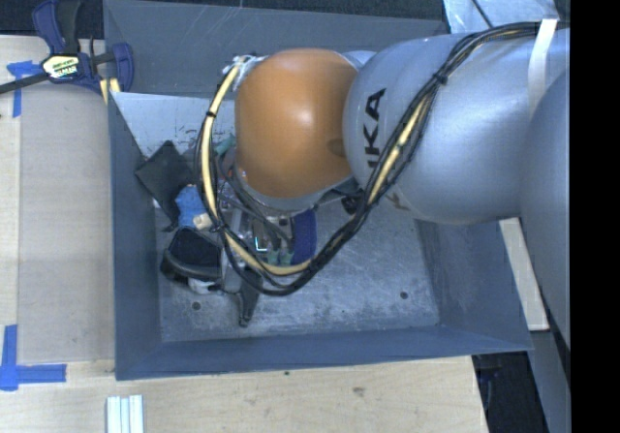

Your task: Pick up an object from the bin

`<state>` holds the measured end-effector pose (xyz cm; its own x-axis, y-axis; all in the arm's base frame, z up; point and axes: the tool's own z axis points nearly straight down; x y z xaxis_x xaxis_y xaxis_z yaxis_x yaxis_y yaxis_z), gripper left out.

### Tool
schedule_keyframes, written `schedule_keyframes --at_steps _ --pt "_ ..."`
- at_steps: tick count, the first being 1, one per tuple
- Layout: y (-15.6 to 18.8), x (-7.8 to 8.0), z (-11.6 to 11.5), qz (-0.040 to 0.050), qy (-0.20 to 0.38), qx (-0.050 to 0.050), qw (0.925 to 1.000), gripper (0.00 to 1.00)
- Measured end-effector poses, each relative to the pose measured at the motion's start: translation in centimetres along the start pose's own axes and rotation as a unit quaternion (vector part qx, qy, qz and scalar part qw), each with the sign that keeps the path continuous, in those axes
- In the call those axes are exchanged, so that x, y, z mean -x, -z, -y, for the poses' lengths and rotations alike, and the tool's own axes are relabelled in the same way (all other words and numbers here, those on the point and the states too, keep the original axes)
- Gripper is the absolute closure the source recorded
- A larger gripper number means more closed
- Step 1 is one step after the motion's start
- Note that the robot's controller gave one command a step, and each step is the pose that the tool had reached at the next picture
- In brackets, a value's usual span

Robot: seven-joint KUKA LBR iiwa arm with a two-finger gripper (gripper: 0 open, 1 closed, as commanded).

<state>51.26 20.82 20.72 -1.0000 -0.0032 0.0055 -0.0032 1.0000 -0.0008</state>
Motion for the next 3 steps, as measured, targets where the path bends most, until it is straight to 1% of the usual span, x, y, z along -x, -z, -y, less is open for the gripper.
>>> schedule_keyframes --at_steps 1,2,3 --pt "-13.7 2.3 1.8 -0.0110 -0.084 -0.001 0.9964 0.00" --pt "-13.3 2.6 1.7 -0.0042 -0.085 0.002 0.9964 1.00" --pt "-0.3 1.3 4.0 0.0036 -0.103 0.000 0.9947 1.00"
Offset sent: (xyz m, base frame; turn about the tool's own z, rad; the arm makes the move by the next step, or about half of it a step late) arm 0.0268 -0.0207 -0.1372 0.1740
